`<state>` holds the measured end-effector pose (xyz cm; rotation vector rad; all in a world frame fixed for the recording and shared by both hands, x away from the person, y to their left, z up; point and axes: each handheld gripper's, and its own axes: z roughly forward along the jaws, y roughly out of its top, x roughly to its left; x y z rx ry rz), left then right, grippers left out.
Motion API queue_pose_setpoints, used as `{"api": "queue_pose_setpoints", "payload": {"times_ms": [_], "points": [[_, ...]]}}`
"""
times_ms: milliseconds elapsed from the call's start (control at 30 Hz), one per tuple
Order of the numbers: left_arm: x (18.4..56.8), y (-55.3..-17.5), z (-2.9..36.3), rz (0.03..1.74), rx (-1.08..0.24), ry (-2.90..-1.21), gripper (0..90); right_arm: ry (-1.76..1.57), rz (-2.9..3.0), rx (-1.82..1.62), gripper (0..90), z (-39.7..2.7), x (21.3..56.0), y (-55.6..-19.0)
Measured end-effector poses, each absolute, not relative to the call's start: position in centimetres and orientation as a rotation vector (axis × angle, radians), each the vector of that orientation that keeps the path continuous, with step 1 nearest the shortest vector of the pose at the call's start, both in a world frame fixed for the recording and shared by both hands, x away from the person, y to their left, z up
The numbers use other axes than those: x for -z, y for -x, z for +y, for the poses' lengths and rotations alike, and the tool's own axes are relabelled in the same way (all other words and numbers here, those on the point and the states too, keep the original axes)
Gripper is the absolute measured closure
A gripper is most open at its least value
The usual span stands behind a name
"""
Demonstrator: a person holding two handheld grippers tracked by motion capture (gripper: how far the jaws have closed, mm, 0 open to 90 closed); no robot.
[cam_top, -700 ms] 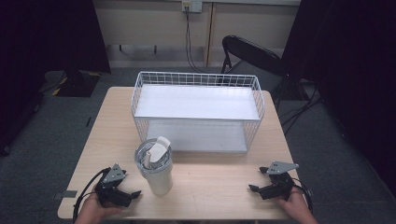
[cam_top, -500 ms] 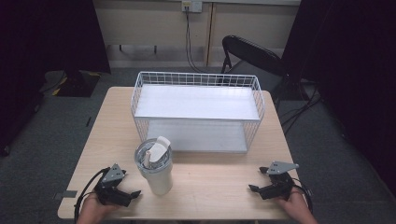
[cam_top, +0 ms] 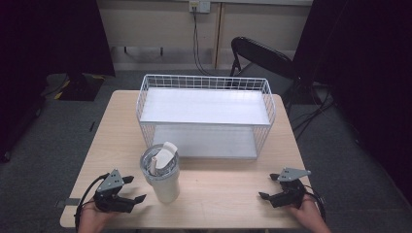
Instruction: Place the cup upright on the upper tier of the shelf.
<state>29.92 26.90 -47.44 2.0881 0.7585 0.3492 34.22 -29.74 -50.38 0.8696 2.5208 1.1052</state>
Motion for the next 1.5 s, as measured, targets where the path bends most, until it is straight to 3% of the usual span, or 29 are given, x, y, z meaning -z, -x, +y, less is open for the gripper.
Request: {"api": "queue_pose_setpoints", "payload": {"times_ms": [500,967,1500], "points": [[45.3,-28.9,25.1,0.599,-0.348,-1.872,15.3,-0.87,2.521,-1.105,13.0,-29.7,50.4,-34.2],[45.5,-29.6,22.2,0.573,-0.401,-1.811,12.8,-0.87,2.521,-1.106,13.0,-29.7,50.4,-34.2],[46.5,-30.1,19.7,0.564,-0.488,-1.736,0.1,-0.866,2.523,-1.104,13.0,-29.8,50.4,-34.2]]}}
